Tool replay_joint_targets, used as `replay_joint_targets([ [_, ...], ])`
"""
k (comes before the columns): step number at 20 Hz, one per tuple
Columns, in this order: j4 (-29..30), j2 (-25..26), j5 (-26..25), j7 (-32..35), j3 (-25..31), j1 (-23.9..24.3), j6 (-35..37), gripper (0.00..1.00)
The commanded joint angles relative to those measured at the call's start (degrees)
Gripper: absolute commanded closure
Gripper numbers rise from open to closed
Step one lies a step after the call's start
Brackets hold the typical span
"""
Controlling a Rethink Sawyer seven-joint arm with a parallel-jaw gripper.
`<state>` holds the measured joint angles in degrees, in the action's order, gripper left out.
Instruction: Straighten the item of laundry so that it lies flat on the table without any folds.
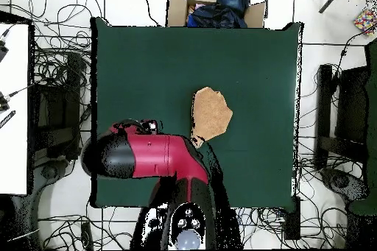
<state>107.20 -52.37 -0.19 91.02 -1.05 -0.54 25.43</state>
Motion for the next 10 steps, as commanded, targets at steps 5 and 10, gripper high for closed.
replay_joint_targets([
  [5, -5.96, 8.95, 1.19, 15.41, -4.74, -1.41, -3.06, 0.0],
  [10, -6.99, 10.41, 0.76, 13.55, -4.7, -0.63, -3.5, 0.0],
])
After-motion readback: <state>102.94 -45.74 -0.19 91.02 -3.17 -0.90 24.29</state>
